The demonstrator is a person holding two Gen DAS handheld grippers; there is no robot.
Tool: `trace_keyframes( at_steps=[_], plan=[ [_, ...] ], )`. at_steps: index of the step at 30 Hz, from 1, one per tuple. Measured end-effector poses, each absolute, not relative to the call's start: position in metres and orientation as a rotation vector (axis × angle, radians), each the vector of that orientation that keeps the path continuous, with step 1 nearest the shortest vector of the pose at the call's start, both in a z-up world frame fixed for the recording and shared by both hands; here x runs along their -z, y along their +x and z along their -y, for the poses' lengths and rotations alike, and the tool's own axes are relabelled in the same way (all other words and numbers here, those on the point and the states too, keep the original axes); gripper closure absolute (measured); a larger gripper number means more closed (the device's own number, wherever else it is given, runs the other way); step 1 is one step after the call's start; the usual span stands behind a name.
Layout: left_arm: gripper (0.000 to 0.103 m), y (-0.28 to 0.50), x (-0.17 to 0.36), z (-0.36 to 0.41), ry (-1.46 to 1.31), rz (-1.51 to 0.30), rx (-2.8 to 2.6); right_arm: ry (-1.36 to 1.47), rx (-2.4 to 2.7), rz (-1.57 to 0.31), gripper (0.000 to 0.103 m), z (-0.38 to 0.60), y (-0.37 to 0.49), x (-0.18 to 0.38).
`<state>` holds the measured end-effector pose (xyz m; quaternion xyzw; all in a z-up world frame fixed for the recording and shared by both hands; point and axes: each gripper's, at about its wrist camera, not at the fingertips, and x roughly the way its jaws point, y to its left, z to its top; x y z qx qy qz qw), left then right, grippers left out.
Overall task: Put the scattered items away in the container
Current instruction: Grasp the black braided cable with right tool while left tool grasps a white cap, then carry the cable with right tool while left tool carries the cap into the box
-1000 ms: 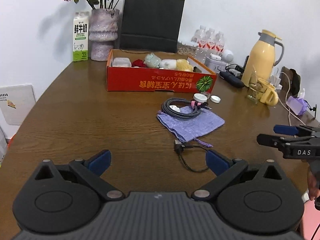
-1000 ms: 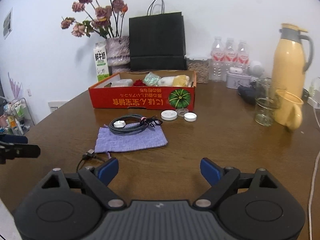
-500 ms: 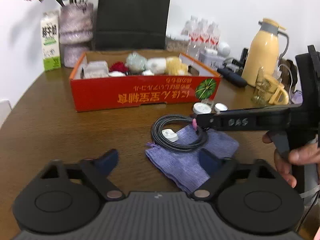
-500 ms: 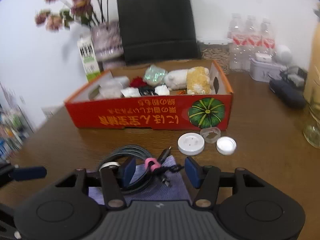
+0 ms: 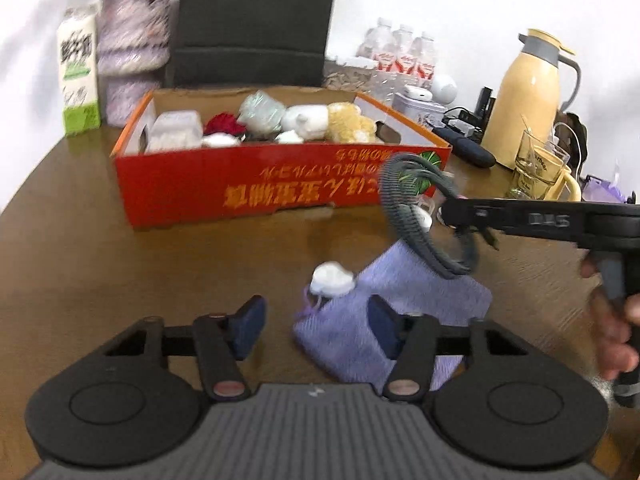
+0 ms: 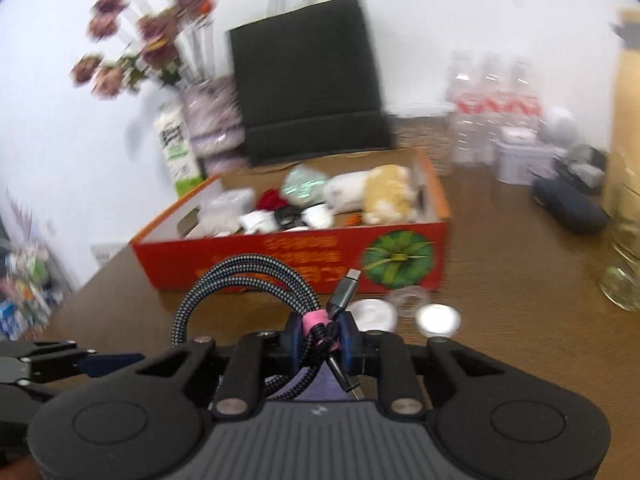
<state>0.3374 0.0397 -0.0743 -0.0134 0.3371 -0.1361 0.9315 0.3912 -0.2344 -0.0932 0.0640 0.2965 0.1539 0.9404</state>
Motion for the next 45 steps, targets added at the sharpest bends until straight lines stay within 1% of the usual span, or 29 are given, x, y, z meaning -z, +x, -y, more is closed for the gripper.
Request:
trace_keyframes(
  at_steps=[3,4,5,7,11,17,20,25,36,40,45],
  plan=[
    [0.053,0.358,0.078,-0.027,-0.003,-0.706,0.298,0.145,-0.274,-0.603,0.085,0.252,0.386,0.091],
    [0.057,0.362,0.080,-0.023,0.008,-0.710,0.296,0.146,-0.267,-0.605,0.085,0.255,0.383,0.091],
    [0.064,0.367,0.082,-0.018,0.029,-0.712,0.308,0.149,-0.266,-0.607,0.085,0.259,0.380,0.092],
    [0.073,0.373,0.088,-0.012,0.054,-0.717,0.328,0.156,-0.268,-0.613,0.085,0.264,0.373,0.093],
    [0.074,0.368,0.090,-0.009,0.064,-0.681,0.300,0.160,-0.272,-0.624,0.085,0.266,0.358,0.099],
    [0.074,0.328,0.059,-0.023,-0.003,-0.548,0.191,0.121,-0.314,-0.630,0.085,0.258,0.331,0.101],
    [0.074,0.303,0.057,-0.022,0.035,-0.554,0.113,0.081,-0.310,-0.631,0.085,0.255,0.317,0.103],
    [0.074,0.262,0.054,-0.032,-0.030,-0.568,0.070,0.095,-0.290,-0.650,0.085,0.261,0.299,0.106],
    [0.074,0.198,0.034,-0.047,-0.074,-0.531,0.081,0.092,-0.297,-0.598,0.085,0.263,0.255,0.085],
    [0.074,0.205,0.019,-0.063,-0.097,-0.498,0.104,0.125,-0.321,-0.567,0.085,0.267,0.256,0.067],
    [0.074,0.259,-0.020,-0.087,-0.052,-0.444,0.153,0.053,-0.324,-0.468,0.085,0.265,0.303,0.018]
  ],
)
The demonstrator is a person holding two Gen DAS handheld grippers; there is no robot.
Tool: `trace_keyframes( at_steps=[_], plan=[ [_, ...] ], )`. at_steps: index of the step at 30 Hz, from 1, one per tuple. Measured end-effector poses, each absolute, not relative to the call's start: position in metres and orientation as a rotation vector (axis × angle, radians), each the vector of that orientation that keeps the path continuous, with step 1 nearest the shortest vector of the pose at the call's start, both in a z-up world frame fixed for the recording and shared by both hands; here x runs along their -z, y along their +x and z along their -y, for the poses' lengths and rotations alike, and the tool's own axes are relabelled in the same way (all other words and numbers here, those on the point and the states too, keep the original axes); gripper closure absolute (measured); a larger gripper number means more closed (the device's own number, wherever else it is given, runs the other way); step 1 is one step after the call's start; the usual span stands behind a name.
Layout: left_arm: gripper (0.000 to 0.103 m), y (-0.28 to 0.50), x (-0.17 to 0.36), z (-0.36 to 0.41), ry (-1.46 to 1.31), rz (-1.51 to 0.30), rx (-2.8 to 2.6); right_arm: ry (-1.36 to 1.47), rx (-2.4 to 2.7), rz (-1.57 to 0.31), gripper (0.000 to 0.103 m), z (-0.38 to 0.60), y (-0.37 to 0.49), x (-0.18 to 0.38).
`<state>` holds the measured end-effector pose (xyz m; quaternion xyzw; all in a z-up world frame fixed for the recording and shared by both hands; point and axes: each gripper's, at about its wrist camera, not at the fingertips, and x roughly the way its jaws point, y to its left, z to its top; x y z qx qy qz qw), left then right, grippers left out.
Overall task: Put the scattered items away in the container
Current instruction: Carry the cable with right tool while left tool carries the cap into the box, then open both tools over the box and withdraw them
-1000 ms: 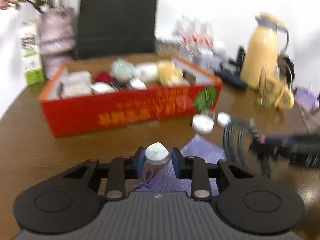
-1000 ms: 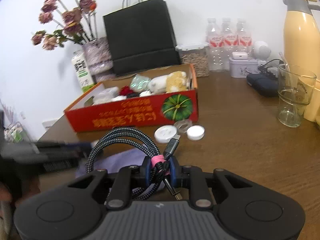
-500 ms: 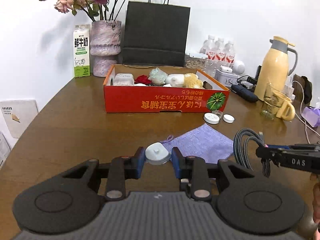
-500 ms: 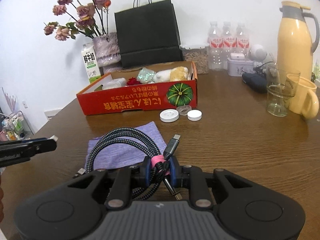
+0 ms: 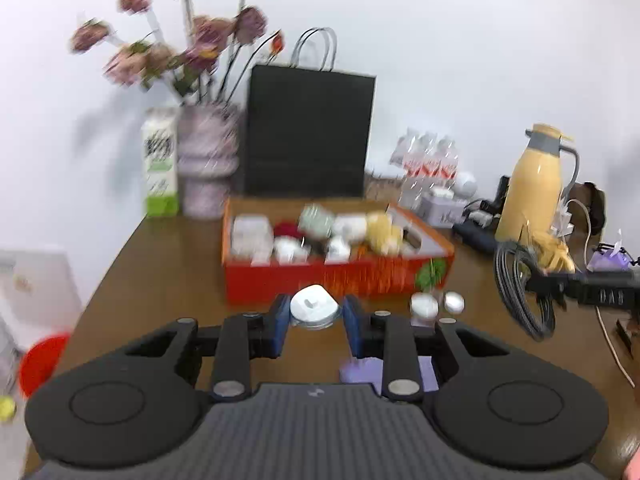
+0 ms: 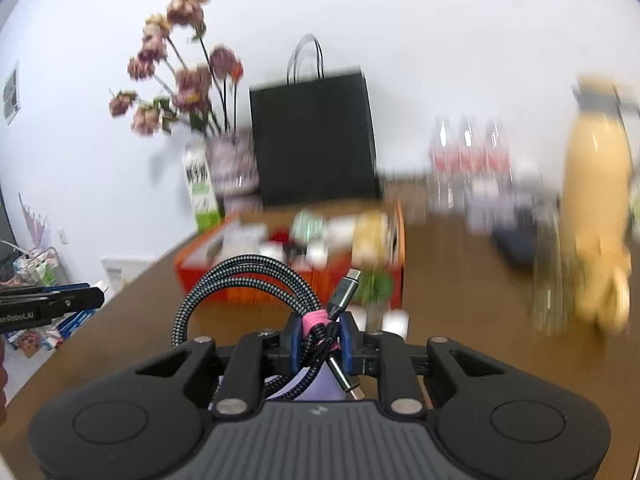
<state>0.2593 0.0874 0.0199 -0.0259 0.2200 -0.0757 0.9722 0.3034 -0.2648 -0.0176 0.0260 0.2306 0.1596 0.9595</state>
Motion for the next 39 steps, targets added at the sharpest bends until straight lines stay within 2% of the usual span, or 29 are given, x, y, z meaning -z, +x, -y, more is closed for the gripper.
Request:
trace_keyframes(
  at_steps=[5,8,14,18,22,23,24,26,27,29,35,36,38,39],
  plan=[
    [0.074,0.362,-0.038,-0.099,-0.032,-0.551,0.202,-0.023,-0.361,-0.499,0.085,0.248,0.409,-0.027],
    [0.074,0.420,-0.033,-0.100,0.005,-0.633,0.167,-0.121,-0.344,-0.581,0.085,0.223,0.475,-0.026],
    [0.073,0.502,0.010,-0.105,0.075,-0.812,0.143,-0.279,-0.235,-0.864,0.085,0.186,0.585,0.036],
    [0.073,0.518,0.037,-0.104,0.147,-0.853,0.163,-0.400,-0.213,-0.978,0.085,0.170,0.600,0.076],
    [0.070,0.526,0.048,-0.109,0.143,-0.862,0.152,-0.410,-0.220,-1.058,0.085,0.170,0.602,0.090],
    [0.065,0.527,0.047,-0.110,0.129,-0.862,0.155,-0.415,-0.211,-1.058,0.079,0.170,0.603,0.090],
    [0.055,0.528,0.045,-0.112,0.115,-0.863,0.168,-0.418,-0.201,-1.058,0.075,0.170,0.604,0.088],
    [0.047,0.526,0.036,-0.113,0.111,-0.849,0.156,-0.420,-0.191,-1.045,0.060,0.171,0.604,0.081],
    [0.046,0.525,0.031,-0.113,0.114,-0.836,0.140,-0.414,-0.197,-1.028,0.058,0.171,0.603,0.076],
    [0.045,0.521,0.021,-0.117,0.101,-0.820,0.123,-0.398,-0.208,-0.981,0.044,0.173,0.596,0.058],
    [0.031,0.506,-0.006,-0.130,0.031,-0.863,0.066,-0.324,-0.257,-0.922,0.041,0.181,0.577,0.014],
    [0.026,0.503,-0.010,-0.132,0.004,-0.880,0.059,-0.320,-0.265,-0.920,0.039,0.182,0.572,0.009],
    [0.023,0.492,-0.018,-0.138,-0.069,-0.913,0.056,-0.313,-0.281,-0.912,0.031,0.186,0.559,0.000],
    [0.022,0.485,-0.023,-0.139,-0.096,-0.916,0.059,-0.309,-0.291,-0.912,0.029,0.188,0.552,-0.003]
  ],
)
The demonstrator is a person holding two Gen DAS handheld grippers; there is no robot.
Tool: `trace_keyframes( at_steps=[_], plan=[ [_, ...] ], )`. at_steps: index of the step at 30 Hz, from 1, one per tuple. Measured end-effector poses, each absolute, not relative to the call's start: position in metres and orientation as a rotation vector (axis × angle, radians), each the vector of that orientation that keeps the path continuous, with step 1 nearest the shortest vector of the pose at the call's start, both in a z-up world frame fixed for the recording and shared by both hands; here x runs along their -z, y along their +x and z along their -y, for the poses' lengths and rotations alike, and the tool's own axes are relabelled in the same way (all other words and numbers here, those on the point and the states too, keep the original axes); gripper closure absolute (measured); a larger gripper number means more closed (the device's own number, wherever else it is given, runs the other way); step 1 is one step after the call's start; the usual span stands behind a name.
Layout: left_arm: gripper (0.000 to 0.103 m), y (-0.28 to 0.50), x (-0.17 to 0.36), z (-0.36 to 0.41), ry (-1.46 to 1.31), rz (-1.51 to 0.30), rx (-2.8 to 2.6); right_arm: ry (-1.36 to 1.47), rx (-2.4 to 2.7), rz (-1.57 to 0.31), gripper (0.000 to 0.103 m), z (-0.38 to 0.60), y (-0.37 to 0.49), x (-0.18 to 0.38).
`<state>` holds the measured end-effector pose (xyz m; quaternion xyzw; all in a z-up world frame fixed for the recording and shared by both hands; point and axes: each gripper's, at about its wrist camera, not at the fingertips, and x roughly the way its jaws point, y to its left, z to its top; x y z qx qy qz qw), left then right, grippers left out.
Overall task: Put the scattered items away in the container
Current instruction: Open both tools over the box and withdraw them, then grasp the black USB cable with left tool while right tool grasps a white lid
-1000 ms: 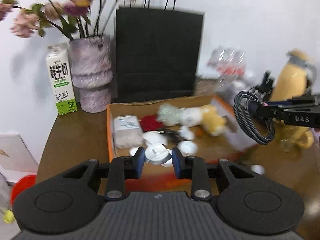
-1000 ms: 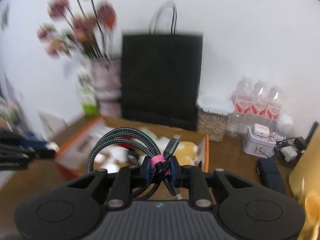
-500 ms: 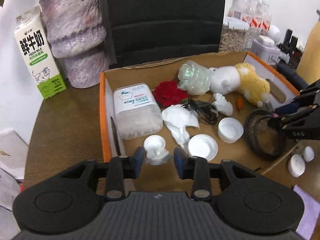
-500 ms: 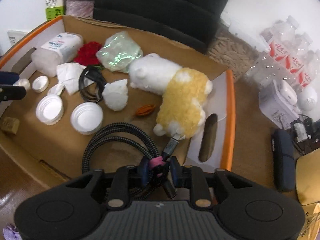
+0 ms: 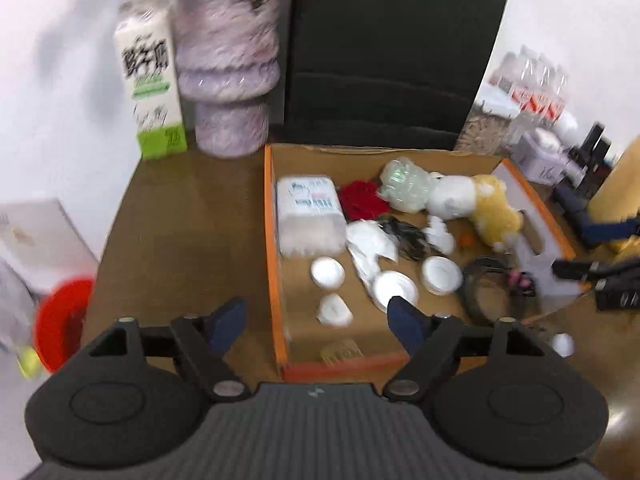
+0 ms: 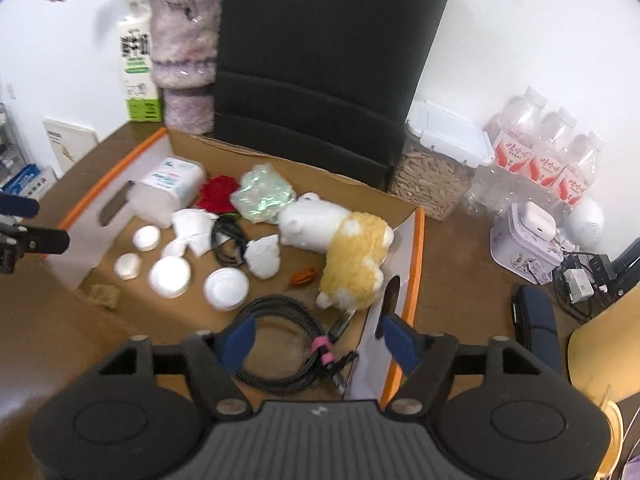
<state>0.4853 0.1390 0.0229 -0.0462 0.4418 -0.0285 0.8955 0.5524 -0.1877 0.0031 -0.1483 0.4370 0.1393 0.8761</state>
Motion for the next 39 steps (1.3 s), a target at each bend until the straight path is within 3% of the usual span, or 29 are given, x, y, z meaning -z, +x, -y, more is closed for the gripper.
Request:
trace_keyframes(
  at_steps=[7,17,24,33,39],
  plan=[
    [0.003,0.430,-0.056,-0.123,-0.088,-0.838,-0.009,-0.230,-0.318,-0.932,0.026,0.212,0.515,-0.018],
    [0.000,0.337,-0.061,-0.091,-0.100,-0.785,-0.006,-0.160,-0.397,-0.863,0.019,0.235,0.434,-0.029],
    [0.000,0.260,-0.049,-0.071,-0.075,-0.685,0.069,-0.142,-0.465,-0.811,0.014,0.244,0.353,0.001],
    [0.000,0.194,0.015,-0.058,-0.194,-0.687,0.119,-0.083,-0.371,-0.689,0.014,0.260,0.256,0.046],
    [0.000,0.178,0.047,-0.049,-0.256,-0.788,0.155,-0.049,-0.340,-0.638,0.014,0.269,0.209,0.079]
  ],
)
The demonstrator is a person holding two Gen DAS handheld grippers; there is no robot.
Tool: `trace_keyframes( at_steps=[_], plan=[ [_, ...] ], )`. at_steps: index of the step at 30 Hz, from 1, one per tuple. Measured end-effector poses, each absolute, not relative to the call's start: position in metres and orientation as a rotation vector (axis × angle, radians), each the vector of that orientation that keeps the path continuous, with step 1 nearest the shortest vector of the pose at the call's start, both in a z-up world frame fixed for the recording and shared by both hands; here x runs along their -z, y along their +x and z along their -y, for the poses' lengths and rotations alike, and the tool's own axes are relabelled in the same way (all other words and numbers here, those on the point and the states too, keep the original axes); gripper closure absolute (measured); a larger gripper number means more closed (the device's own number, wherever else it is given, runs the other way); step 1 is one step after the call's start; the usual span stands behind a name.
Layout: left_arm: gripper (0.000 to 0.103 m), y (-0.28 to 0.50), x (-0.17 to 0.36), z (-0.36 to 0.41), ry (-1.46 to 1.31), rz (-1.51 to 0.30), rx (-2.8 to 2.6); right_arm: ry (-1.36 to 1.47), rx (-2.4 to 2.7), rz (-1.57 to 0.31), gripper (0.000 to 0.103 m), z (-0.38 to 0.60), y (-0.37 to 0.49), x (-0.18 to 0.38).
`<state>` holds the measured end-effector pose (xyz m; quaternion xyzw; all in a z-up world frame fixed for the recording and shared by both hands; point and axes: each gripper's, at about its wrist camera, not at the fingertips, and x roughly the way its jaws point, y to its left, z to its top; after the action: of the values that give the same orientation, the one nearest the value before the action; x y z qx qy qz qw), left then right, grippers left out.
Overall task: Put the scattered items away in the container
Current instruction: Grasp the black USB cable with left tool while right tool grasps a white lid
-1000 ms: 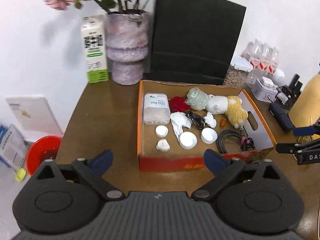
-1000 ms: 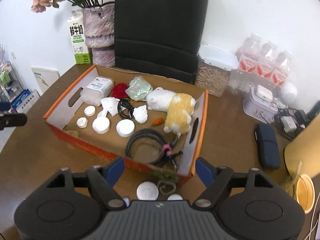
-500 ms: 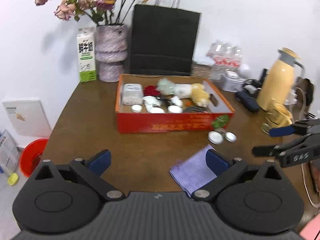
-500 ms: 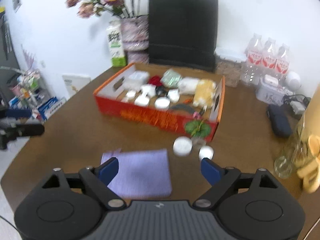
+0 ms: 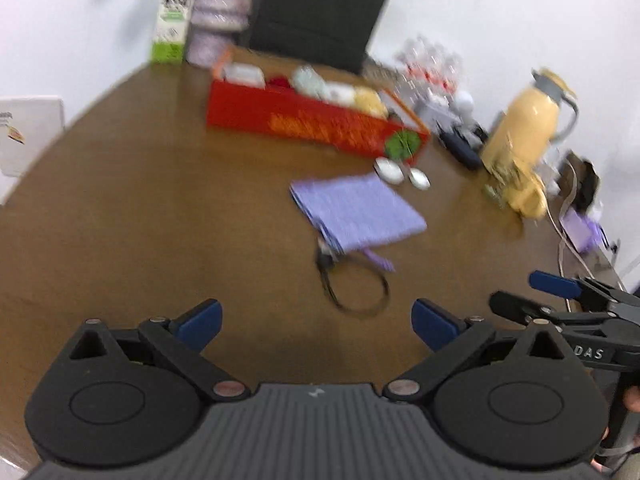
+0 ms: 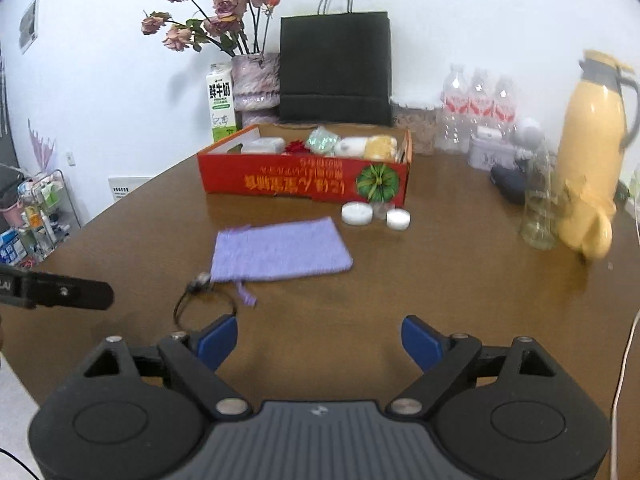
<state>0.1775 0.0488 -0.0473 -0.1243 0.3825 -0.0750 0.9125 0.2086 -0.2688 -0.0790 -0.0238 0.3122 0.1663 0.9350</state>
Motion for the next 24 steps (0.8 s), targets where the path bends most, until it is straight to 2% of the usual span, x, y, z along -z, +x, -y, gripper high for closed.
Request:
trace_keyframes(
  at_steps=[4,5,6,7,9,11,14,16,18,20,24],
  plan=[
    [0.000,0.171,0.051,-0.032,-0.151,-0.743,0.144,0.018,-0.310,-0.629,0.014,0.278,0.201,0.089],
    [0.005,0.172,0.052,-0.028,-0.130,-0.729,0.126,0.022,-0.299,-0.623,0.014,0.279,0.203,0.090],
    [0.015,0.174,0.054,-0.026,-0.119,-0.730,0.115,0.016,-0.288,-0.619,0.014,0.280,0.205,0.090],
    [0.020,0.179,0.058,-0.022,-0.106,-0.739,0.110,0.005,-0.279,-0.619,0.016,0.279,0.207,0.091],
    [0.038,0.189,0.064,-0.017,-0.087,-0.750,0.120,-0.006,-0.287,-0.616,0.017,0.278,0.211,0.094],
    [0.050,0.199,0.070,-0.011,-0.059,-0.738,0.090,-0.004,-0.304,-0.621,0.017,0.275,0.216,0.096],
    [0.056,0.214,0.076,-0.005,-0.014,-0.698,0.052,-0.001,-0.316,-0.624,0.018,0.272,0.222,0.100],
    [0.063,0.225,0.077,-0.002,-0.009,-0.716,0.074,0.000,-0.324,-0.626,0.018,0.270,0.227,0.100],
    [0.078,0.234,0.080,0.001,-0.022,-0.750,0.097,0.004,-0.334,-0.623,0.018,0.270,0.233,0.101],
    [0.086,0.239,0.083,0.005,-0.009,-0.745,0.089,0.009,-0.339,-0.617,0.018,0.269,0.239,0.100],
    [0.088,0.241,0.088,0.011,0.041,-0.704,0.076,0.003,-0.352,-0.600,0.018,0.265,0.255,0.099]
  ],
)
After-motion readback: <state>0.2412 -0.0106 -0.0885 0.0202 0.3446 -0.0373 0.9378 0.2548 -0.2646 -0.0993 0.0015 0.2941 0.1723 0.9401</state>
